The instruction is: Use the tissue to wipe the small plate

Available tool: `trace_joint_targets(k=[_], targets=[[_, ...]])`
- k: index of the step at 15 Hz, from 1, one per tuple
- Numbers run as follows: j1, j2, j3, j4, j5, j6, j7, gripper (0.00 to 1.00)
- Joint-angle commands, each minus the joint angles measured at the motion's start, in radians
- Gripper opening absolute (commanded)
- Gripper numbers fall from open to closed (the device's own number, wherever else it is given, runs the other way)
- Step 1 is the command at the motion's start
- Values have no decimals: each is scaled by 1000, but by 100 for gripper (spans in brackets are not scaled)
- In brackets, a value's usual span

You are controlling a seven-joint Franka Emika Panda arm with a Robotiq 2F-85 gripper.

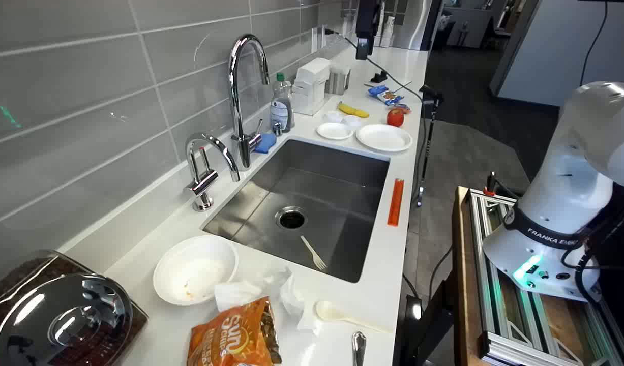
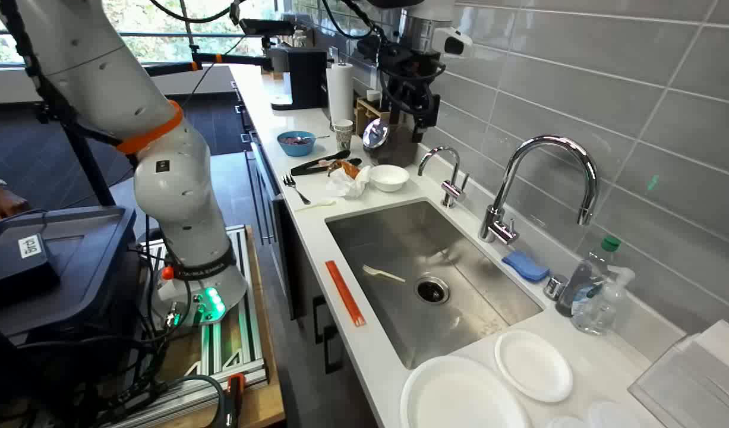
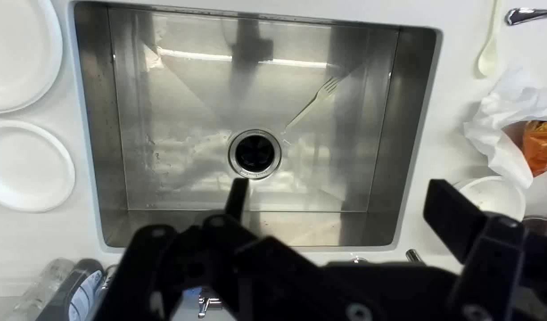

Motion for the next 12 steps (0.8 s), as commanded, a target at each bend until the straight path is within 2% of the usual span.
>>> trace_joint_targets(k=[1, 10, 12], targets=[[-14, 1, 12, 2, 4, -2, -4, 100], [-14, 1, 12, 2, 4, -2, -4, 100], [7, 23, 28, -2, 14, -12, -22, 100]])
